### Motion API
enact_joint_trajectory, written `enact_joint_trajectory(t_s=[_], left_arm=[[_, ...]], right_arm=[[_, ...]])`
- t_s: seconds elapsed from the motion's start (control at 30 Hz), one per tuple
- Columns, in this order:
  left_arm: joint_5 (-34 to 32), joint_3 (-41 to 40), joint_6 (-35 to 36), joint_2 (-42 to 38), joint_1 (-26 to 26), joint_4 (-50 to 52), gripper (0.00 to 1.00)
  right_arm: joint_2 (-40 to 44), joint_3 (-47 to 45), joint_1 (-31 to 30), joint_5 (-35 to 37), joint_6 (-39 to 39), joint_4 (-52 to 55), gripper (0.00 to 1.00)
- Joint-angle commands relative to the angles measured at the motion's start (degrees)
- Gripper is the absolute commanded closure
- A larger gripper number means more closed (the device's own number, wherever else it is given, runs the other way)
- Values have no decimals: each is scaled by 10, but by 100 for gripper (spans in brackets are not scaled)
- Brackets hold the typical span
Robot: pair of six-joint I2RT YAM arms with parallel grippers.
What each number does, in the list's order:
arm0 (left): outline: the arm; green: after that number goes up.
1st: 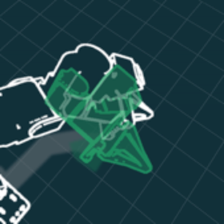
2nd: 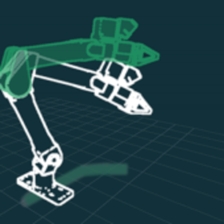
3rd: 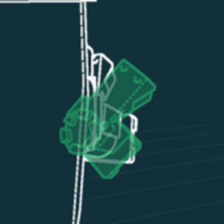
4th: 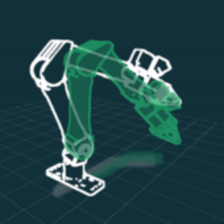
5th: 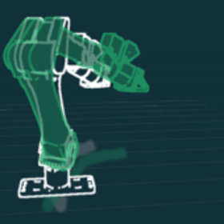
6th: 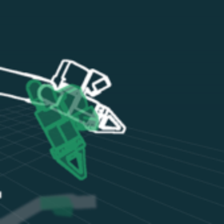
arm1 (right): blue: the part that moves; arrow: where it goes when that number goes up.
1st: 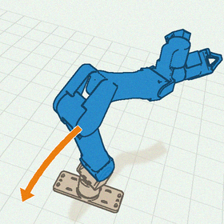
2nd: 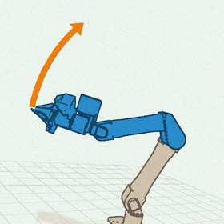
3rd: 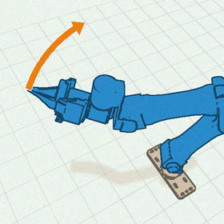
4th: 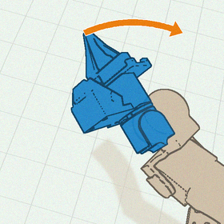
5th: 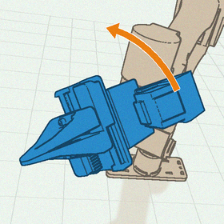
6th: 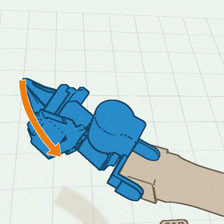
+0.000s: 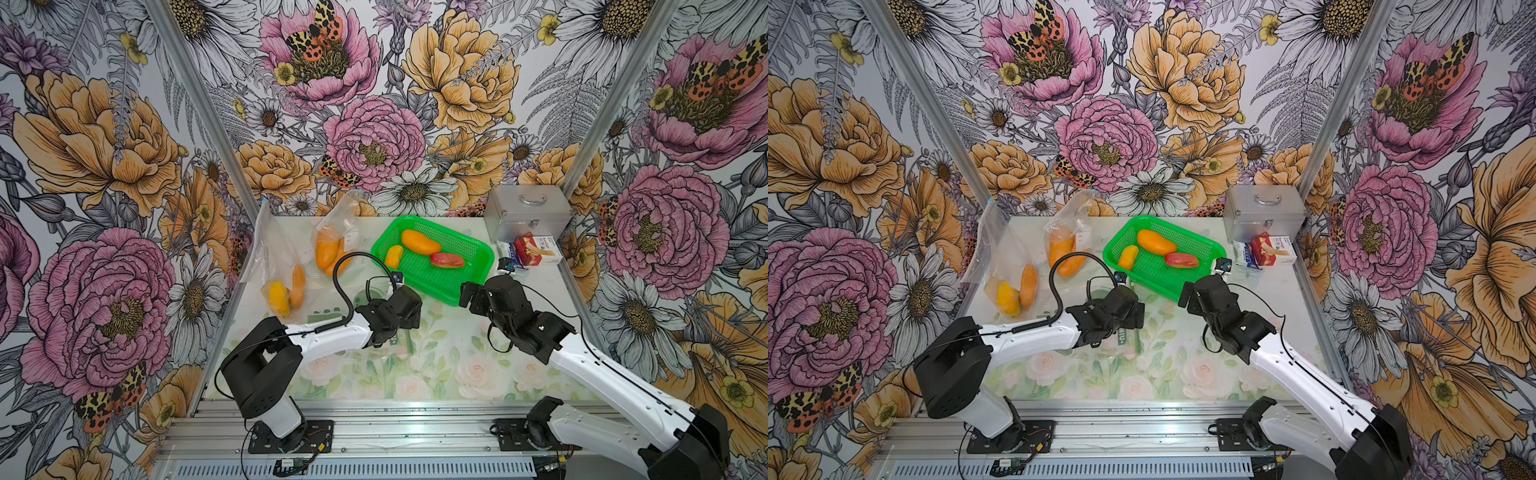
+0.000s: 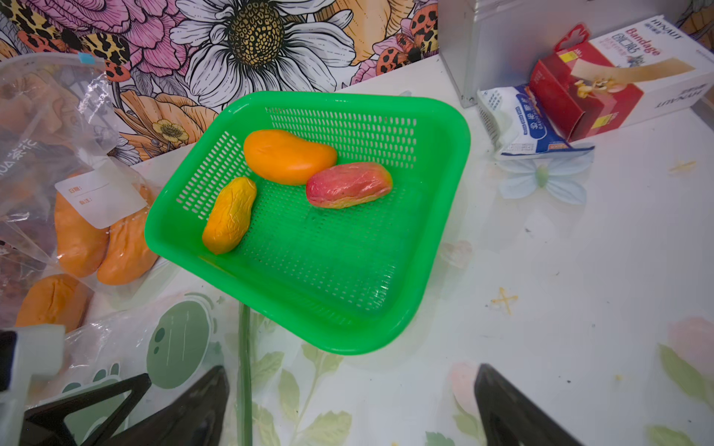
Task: Place the mango in a zip-top bag and seal the zipper
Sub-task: Open the zipper of the food storage bag at the center of the board.
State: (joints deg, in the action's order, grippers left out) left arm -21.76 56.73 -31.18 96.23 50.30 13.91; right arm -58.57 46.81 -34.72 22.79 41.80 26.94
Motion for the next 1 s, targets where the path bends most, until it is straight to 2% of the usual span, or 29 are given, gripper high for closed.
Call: enact_joint_trajectory(t_s=[0.0,0.2,0.33,0.43,0.6,0.8,0.97], left_arm=[[50,34,-7,47,-9,-20,11],[15,61,4,110,-13,3,16],[18,68,6,137,-18,9,29],[25,64,4,148,-19,11,42],[30,47,1,143,-18,11,74],[36,26,-5,118,-21,10,99],[46,23,-1,106,-22,9,100]], right_arm=[[8,4,4,35,7,23,0],[16,5,4,37,5,23,1],[13,10,4,38,5,23,1],[8,14,4,38,5,23,0],[-2,24,4,37,3,23,0],[-18,36,3,35,0,22,1],[-34,37,3,30,5,22,1]])
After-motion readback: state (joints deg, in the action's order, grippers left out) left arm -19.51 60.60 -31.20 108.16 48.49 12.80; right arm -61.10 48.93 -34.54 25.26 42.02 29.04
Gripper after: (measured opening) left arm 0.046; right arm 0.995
